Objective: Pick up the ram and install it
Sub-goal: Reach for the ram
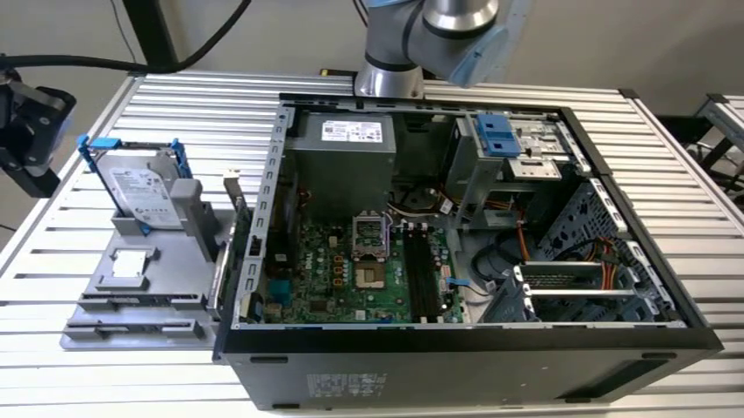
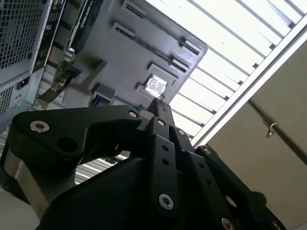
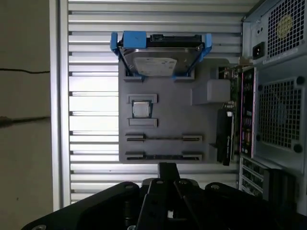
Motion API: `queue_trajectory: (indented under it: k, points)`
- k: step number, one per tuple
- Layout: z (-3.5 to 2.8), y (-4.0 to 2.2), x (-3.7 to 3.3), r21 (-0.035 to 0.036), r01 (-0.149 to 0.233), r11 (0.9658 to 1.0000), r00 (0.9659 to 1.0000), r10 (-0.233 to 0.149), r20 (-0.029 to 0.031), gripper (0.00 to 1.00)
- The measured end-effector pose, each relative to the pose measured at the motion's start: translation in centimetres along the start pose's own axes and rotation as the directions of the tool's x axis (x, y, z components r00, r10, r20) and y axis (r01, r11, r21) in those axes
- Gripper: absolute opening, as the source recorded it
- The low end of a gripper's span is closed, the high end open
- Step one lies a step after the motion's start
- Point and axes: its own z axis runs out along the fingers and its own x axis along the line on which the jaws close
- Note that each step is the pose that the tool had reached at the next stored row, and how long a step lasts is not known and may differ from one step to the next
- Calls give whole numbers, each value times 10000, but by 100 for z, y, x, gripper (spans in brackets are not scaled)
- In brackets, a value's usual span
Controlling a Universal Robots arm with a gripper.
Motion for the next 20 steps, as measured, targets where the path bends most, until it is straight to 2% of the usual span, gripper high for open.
queue_trajectory:
  k: [2, 5, 20]
  points:
    - [-4, -66, -1, 1, 0, 10000, 10000, 0, -1, 0]
    - [-5, -103, -2, 2, 1, 10000, 10000, -1, -2, 0]
    - [-5, -104, -2, 1, -1, 10000, 10000, 1, -29, 0]
